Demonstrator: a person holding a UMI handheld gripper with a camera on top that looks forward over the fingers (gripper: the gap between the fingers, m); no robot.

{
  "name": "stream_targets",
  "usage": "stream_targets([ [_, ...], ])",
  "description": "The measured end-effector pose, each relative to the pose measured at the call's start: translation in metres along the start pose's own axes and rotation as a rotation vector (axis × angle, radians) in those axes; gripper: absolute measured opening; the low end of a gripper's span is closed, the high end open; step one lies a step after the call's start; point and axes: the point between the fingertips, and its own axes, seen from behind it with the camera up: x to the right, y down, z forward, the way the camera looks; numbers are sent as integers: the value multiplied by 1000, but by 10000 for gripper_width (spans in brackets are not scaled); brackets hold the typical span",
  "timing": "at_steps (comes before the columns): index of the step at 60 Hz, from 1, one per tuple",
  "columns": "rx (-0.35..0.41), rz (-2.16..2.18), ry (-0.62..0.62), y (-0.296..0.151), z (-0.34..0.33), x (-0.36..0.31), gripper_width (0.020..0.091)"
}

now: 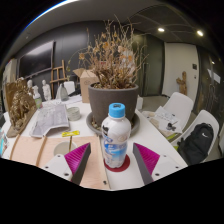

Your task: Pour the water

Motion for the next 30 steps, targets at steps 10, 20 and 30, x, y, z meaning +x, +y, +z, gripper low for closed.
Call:
stream_targets([
  [10, -37, 24, -23, -3, -93, -44, 857],
  [20, -71, -3, -24, 2, -201, -86, 856],
  [30, -105, -46, -54, 23, -291, -128, 860],
])
